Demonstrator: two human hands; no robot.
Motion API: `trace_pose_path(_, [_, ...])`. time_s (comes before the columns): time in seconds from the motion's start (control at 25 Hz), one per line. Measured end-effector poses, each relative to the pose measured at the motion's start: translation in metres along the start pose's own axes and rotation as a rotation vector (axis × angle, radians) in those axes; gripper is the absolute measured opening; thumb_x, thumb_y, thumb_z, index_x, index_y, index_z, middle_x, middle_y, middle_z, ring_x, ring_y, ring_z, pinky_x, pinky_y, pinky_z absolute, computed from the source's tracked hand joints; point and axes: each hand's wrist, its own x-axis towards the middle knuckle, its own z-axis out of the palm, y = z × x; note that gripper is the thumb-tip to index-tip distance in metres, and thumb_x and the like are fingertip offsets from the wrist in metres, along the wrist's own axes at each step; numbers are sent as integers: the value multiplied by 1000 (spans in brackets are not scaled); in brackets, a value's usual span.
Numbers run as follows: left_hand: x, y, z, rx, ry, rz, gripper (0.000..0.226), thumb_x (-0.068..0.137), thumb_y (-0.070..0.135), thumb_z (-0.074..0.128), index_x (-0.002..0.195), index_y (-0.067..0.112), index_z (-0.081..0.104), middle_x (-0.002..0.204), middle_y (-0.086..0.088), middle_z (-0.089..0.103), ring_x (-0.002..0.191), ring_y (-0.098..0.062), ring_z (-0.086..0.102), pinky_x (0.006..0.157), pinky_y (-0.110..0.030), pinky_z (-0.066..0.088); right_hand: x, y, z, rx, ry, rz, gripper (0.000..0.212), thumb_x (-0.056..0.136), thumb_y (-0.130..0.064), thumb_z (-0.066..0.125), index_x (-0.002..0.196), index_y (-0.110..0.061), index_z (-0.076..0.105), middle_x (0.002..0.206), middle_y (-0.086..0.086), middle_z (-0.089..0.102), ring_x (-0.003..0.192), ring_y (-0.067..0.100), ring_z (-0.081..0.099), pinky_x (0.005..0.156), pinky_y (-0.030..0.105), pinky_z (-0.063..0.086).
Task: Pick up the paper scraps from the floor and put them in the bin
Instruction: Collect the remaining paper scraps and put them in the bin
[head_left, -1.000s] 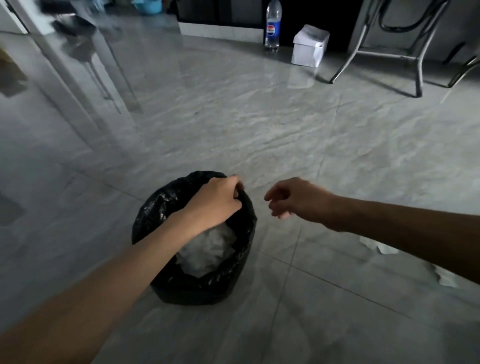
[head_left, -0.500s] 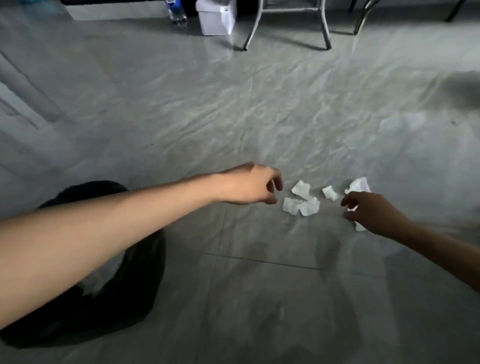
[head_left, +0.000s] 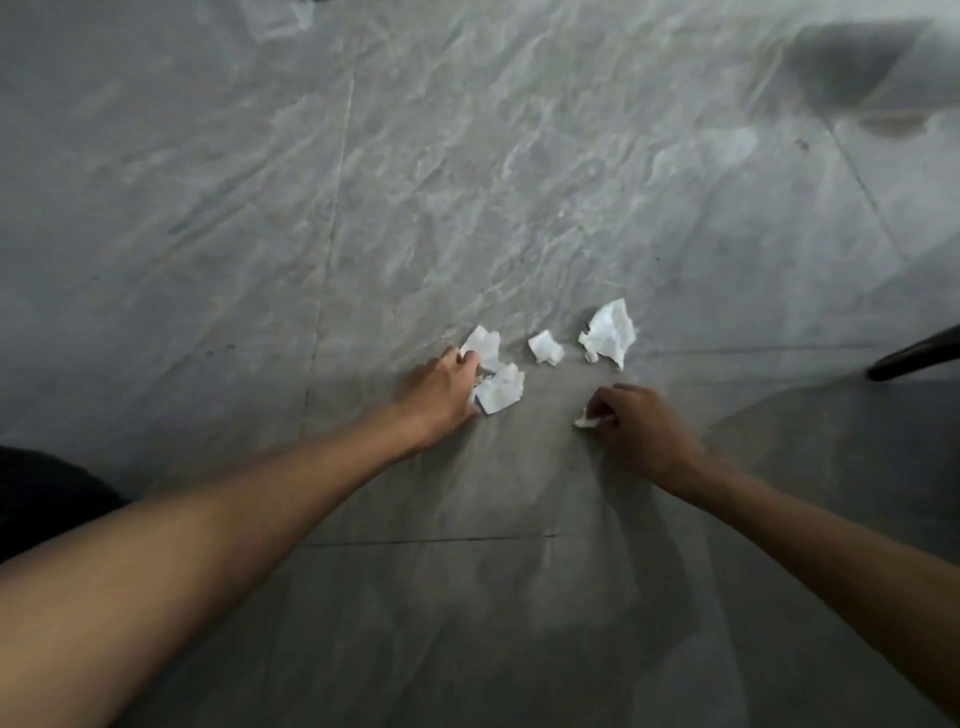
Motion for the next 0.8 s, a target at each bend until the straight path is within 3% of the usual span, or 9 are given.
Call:
trace_pose_path(0.08, [0, -8, 5, -62, 63, 28, 20, 85, 15, 60, 103, 5, 56, 111, -17, 58, 98, -38, 59, 81, -45, 48, 11, -12, -12, 24, 130, -57, 10, 73, -8, 67, 82, -12, 67, 87, 10, 66, 82, 28, 63, 67, 28, 40])
trace_pose_path(0.16, [-5, -17, 10, -162, 119, 20, 8, 87, 12, 60, 88, 4, 61, 98, -17, 65, 90, -35, 62, 78, -44, 48, 29, -30, -19, -25, 222, -148, 6, 77, -14, 67, 83, -13, 68, 95, 9, 64, 88, 27, 60, 72, 33, 46])
trace_pose_path(0.32, [-1, -29, 15, -263, 159, -41, 8, 81, 14, 70, 77, 8, 66, 86, -9, 69, 81, -25, 64, 72, -36, 49, 87, -37, -4, -139, 64, -256, 8, 80, -13, 64, 87, -10, 69, 117, 9, 60, 107, 28, 53, 85, 39, 47])
trace_pose_path(0.44, [-2, -13, 9, -231, 251, 144, 11, 76, 20, 75, 77, 15, 65, 100, -1, 65, 90, -20, 60, 75, -35, 49, 92, -27, 4, -95, 91, -234, 9, 76, -3, 62, 83, -6, 67, 97, 14, 63, 91, 31, 59, 77, 35, 46])
trace_pose_path(0.6, [14, 13, 19, -1, 151, 319, 5, 80, 19, 68, 85, 18, 67, 123, -4, 58, 109, -24, 54, 87, -37, 47, 89, -22, 8, 110, 179, -94, 8, 72, -3, 67, 77, -9, 67, 77, 6, 61, 70, 20, 57, 61, 21, 34])
trace_pose_path(0.8, [19, 18, 28, -114, 90, 266, 5, 85, 12, 59, 88, 10, 62, 99, -11, 63, 91, -31, 61, 71, -40, 50, 71, -13, -2, 178, 244, -95, 13, 69, -2, 66, 80, -8, 67, 71, -1, 52, 66, 14, 47, 58, 17, 28])
